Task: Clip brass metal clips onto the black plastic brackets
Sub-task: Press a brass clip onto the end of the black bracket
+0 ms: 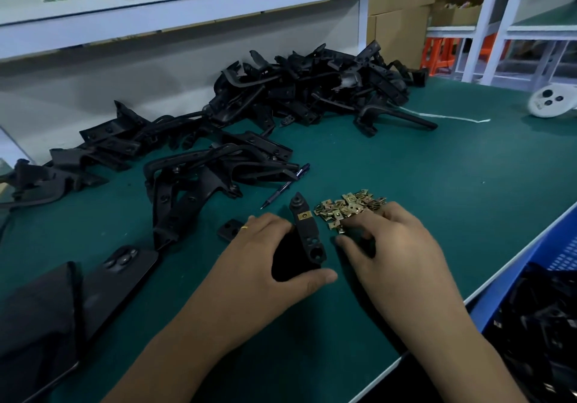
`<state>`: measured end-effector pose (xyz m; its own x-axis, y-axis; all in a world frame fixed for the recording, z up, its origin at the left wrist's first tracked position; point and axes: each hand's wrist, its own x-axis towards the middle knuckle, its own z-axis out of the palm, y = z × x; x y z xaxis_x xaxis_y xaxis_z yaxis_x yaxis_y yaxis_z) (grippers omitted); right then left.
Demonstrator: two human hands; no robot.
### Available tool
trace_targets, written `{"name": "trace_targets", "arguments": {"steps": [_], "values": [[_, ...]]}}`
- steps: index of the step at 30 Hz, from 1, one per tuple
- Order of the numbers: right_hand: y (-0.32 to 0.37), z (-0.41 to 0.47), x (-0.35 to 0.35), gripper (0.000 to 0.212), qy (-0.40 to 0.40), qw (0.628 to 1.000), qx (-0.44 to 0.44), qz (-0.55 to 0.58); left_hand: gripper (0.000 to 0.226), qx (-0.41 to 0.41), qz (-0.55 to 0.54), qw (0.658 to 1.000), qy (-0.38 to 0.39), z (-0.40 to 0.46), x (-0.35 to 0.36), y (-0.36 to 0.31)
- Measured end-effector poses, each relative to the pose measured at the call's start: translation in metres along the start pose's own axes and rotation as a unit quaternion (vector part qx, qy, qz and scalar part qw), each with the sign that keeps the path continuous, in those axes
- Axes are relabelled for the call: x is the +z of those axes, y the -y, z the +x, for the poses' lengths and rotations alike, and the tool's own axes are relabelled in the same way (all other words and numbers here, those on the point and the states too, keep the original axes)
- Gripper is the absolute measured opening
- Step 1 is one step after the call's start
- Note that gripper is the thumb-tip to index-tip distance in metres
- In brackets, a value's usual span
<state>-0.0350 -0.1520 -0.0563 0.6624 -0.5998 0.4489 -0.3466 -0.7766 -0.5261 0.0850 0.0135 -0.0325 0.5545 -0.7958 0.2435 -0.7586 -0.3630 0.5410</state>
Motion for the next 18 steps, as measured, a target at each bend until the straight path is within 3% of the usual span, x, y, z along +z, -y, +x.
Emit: {"name": "trace_targets", "arguments": {"steps": [4,10,18], "values": [[0.0034,0.0009,-0.0019,0.026,0.016,0.999,-0.013,-0.024,0.054,0.001,0.005,1.000,0.001,0.0002,0.0003,-0.0002],[0.0055,0.0011,-0.0075,0.015,0.038,0.999,-0.002,0.001,0.052,0.008,0.008,1.000,-0.005,-0.0002,0.0013,0.0017],[0.0010,0.0046,-0.0087,0.022,0.065,0.998,-0.001,0.022,0.054,0.015,0.011,1.000,-0.016,0.0003,0.0017,0.0049]]}}
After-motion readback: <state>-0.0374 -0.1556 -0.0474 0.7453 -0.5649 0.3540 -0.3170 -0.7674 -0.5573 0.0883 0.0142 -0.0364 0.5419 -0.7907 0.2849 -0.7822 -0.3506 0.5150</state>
